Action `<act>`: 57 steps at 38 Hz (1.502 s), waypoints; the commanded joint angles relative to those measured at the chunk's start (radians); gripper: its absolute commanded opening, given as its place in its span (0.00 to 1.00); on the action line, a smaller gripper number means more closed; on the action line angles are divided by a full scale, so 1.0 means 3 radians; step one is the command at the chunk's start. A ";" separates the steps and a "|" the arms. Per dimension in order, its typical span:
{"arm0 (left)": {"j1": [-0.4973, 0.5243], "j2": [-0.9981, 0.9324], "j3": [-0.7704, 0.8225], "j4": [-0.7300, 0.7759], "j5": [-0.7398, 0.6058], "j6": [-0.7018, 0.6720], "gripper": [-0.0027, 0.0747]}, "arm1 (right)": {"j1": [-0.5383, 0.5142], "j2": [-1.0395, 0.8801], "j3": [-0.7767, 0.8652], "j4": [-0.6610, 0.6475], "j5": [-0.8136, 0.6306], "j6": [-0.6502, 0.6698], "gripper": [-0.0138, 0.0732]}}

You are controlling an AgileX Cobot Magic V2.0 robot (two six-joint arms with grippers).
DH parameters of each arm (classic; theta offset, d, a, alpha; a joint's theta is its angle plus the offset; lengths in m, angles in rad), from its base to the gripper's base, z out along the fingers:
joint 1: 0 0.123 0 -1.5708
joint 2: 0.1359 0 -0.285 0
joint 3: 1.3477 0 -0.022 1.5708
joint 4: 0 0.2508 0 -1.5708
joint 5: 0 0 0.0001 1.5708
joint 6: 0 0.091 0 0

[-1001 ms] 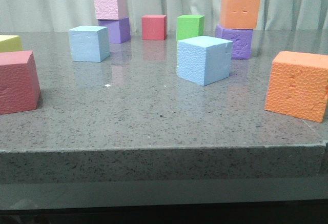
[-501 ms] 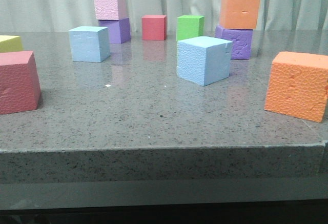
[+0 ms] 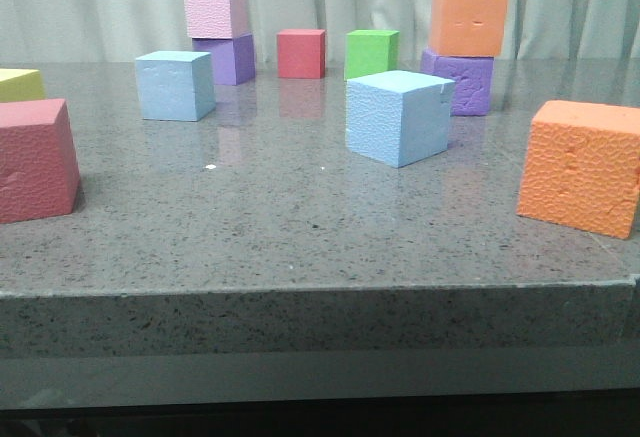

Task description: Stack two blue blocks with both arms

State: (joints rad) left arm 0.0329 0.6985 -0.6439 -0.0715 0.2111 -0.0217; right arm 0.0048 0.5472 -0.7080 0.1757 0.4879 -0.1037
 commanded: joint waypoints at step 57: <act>0.0003 0.0001 -0.0126 0.0004 -0.0465 0.0004 0.90 | 0.0497 0.1808 -0.1086 0.0041 0.0147 -0.0089 0.90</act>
State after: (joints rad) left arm 0.0329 0.6985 -0.6439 -0.0699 0.1528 -0.0194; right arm 0.1136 1.0273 -0.9497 0.1793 0.5697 -0.1126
